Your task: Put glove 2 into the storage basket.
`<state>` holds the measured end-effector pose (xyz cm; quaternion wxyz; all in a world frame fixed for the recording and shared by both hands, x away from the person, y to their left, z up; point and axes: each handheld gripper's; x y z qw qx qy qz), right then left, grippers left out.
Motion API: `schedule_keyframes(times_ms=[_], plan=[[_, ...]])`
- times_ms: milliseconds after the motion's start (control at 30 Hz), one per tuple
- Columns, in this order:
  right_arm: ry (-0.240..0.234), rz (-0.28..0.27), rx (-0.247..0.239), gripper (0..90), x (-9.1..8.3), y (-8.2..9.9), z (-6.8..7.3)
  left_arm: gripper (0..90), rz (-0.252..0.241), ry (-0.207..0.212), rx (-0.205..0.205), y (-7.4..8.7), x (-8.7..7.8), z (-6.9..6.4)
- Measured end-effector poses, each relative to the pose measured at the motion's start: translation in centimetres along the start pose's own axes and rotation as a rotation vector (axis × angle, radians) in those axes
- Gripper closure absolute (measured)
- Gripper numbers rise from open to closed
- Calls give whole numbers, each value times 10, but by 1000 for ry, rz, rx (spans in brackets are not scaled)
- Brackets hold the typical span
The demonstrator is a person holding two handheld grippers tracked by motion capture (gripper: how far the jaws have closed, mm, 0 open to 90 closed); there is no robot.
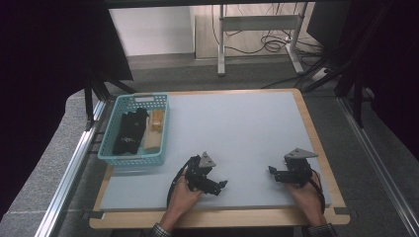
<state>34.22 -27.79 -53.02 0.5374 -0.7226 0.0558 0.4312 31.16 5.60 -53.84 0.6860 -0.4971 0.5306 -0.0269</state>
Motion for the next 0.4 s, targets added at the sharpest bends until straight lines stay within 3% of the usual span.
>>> schedule_keyframes(times_ms=[133, 400], plan=[[0, 0, 0, 225, 0, 0, 0, 0, 42, -24, 6, 2, 7, -2], [-1, 2, 1, 224, 0, 0, 0, 0, 46, -22, 6, 1, 8, -2]])
Point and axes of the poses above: each handheld gripper's, and its own axes: x roughly forward along the jaws, y roughly out of its underside, z roughly to its left, and after that the axes turned 1 degree about z, right-handed
